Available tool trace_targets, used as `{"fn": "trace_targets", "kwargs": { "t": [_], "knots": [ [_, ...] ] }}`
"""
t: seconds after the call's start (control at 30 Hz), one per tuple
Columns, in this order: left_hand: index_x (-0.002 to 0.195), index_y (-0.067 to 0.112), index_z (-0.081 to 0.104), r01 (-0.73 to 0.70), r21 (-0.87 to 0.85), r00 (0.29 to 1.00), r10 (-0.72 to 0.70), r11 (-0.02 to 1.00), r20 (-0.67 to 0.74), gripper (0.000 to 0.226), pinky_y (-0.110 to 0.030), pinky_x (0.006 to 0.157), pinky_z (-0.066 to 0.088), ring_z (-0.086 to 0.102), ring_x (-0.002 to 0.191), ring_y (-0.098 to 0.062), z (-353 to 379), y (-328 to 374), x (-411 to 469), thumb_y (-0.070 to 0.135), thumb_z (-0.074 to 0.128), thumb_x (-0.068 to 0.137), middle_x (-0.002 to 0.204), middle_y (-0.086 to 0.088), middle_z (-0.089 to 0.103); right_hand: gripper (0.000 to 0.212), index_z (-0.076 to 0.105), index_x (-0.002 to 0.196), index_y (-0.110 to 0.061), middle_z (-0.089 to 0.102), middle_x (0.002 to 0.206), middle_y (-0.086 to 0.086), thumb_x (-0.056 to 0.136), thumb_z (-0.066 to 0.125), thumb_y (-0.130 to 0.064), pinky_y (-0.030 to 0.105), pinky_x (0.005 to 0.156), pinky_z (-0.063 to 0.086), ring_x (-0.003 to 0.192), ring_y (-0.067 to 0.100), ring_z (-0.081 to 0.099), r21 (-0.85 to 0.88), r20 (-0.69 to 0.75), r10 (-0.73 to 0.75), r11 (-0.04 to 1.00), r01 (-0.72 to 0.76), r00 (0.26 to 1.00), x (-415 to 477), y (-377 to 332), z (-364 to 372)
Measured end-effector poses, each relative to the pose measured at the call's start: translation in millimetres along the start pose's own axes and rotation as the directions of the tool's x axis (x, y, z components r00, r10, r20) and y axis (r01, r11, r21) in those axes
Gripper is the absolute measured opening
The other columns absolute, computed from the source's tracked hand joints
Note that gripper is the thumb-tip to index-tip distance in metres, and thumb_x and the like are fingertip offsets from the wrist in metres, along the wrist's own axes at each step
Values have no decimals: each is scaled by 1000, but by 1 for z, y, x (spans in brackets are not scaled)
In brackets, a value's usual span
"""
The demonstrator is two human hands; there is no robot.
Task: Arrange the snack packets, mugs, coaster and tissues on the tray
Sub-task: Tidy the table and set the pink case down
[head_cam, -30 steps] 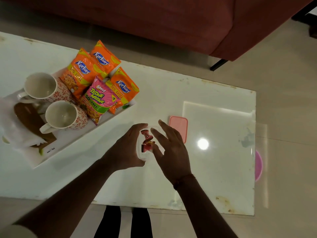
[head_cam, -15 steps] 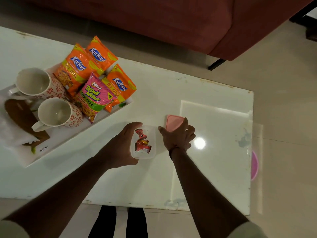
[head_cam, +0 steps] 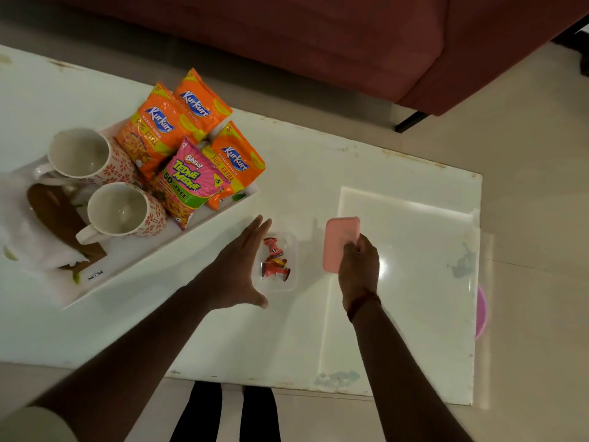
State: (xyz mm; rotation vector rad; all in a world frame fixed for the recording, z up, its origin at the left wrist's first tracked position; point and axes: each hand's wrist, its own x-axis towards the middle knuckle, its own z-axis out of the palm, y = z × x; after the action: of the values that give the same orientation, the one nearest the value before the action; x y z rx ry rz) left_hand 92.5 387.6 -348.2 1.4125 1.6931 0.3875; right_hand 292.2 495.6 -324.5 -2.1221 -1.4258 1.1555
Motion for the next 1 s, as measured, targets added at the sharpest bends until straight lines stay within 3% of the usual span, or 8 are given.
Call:
{"fn": "trace_targets", "kwargs": {
  "t": [0.07, 0.13, 0.23, 0.37, 0.43, 0.67, 0.9, 1.0],
  "knots": [
    [150, 44, -13, 42, -42, 998, -45, 998, -50, 148, -32, 114, 18, -2, 149, -6, -4, 1, -6, 62, 88, 43, 164, 15, -8, 18, 62, 106, -18, 63, 89, -2, 93, 53, -11, 21, 62, 44, 79, 17, 57, 196, 61, 34, 980, -46, 998, -13, -1, -4],
    [153, 39, 2, 85, -203, 977, -121, 976, -176, 129, -28, 113, 24, 12, 147, -3, -6, 7, -15, 68, 80, 54, 162, 14, 8, 32, 57, 118, -28, 66, 95, -3, 90, 62, -13, 17, 64, 48, 83, 7, 63, 330, 104, 62, 939, -94, 993, -27, 2, -4],
    [138, 27, 48, 94, -368, 883, -249, 925, -399, 70, -2, 84, 38, 52, 111, 6, -2, 21, -26, 61, 63, 78, 130, 14, 53, 29, 60, 101, -32, 67, 86, -2, 85, 73, -12, 12, 56, 47, 68, -1, 63, 445, 143, 102, 882, -156, 984, -47, 1, 3],
    [117, 21, 70, 156, -485, 827, -382, 861, -413, 32, -4, 74, 48, 64, 88, 11, 4, 41, -33, 37, 65, 90, 101, 18, 70, 24, 63, 86, -25, 67, 78, -5, 78, 79, -10, 24, 61, 47, 68, 9, 60, 506, 183, 120, 840, -199, 976, -66, -2, 19],
    [117, 16, 71, 178, -492, 816, -407, 852, -410, 29, -15, 74, 55, 68, 84, 1, 7, 46, -33, 28, 66, 91, 103, 8, 75, 20, 66, 83, -24, 68, 75, -9, 76, 81, -11, 25, 61, 48, 68, 8, 61, 513, 183, 134, 832, -211, 974, -72, -3, 26],
    [107, 17, 76, 283, -472, 758, -497, 835, -423, 25, -3, 59, 45, 67, 63, 2, 4, 46, -29, 29, 72, 86, 89, 5, 77, 11, 73, 83, -28, 75, 74, -14, 77, 80, -22, 14, 60, 50, 67, -2, 66, 438, 98, 155, 881, -182, 983, -71, -1, 33],
    [99, 15, 78, 289, -472, 745, -506, 833, -435, 21, -17, 69, 51, 69, 69, -4, 3, 45, -24, 27, 74, 83, 84, 2, 78, 10, 78, 90, -20, 76, 85, -8, 79, 76, -20, 28, 75, 57, 86, 13, 71, 354, 26, 193, 916, -190, 981, -66, -2, 43],
    [97, 15, 79, 300, -464, 738, -511, 833, -441, 21, -20, 73, 51, 70, 73, -7, 5, 43, -23, 29, 73, 83, 85, 2, 78, 6, 78, 84, -22, 75, 81, -11, 79, 76, -20, 24, 71, 55, 82, 10, 71, 346, 6, 207, 917, -196, 978, -65, -2, 46]
  ]
}}
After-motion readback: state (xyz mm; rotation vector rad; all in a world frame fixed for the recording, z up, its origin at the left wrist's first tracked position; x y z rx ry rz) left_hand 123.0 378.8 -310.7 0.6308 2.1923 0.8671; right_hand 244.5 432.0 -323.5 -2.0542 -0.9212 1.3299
